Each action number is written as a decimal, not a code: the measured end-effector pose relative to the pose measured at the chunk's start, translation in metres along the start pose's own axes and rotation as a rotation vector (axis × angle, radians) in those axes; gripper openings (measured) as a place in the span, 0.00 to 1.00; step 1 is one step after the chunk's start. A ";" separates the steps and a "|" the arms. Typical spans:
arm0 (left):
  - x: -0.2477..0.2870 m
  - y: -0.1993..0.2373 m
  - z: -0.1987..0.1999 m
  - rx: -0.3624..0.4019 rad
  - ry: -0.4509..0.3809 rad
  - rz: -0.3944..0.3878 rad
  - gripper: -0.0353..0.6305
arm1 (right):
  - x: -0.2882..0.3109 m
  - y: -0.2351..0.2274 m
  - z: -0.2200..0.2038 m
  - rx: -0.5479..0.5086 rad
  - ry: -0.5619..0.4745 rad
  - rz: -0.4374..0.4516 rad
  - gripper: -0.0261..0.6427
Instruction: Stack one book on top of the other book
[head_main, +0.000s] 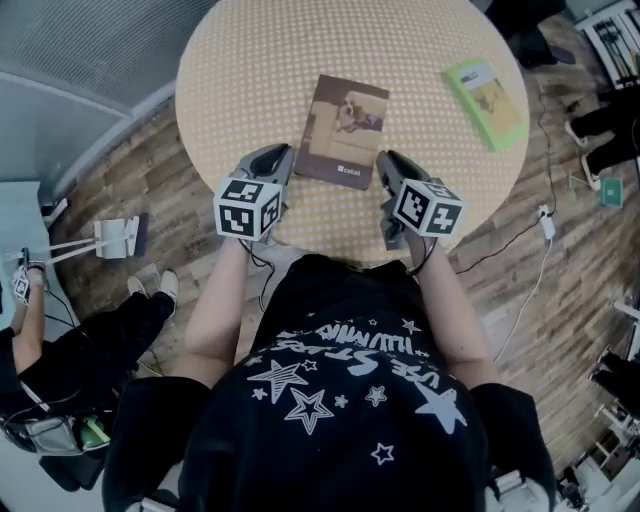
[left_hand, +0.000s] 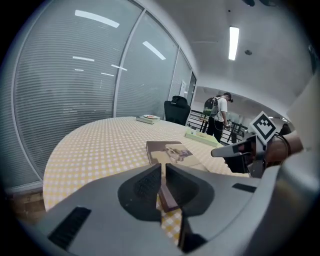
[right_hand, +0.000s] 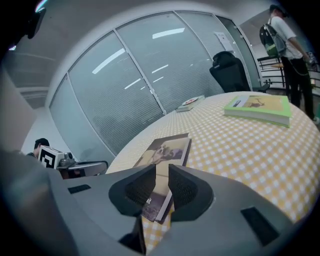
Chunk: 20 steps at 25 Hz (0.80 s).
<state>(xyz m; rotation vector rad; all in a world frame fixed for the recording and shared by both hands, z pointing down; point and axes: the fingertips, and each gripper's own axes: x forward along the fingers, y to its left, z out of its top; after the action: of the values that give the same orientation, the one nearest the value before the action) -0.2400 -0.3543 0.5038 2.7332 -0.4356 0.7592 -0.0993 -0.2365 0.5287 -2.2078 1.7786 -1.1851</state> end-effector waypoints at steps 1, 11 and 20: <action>0.004 0.000 -0.003 -0.009 0.020 -0.015 0.12 | 0.002 -0.001 -0.005 0.020 0.015 0.004 0.14; 0.041 -0.001 -0.022 -0.110 0.172 -0.120 0.34 | 0.029 0.001 -0.023 0.141 0.110 0.063 0.31; 0.064 -0.002 -0.044 -0.214 0.267 -0.132 0.36 | 0.043 -0.005 -0.036 0.167 0.169 0.095 0.31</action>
<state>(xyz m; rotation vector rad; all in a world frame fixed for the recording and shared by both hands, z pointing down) -0.2068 -0.3520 0.5740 2.3936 -0.2583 0.9641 -0.1152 -0.2579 0.5780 -1.9619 1.7473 -1.4778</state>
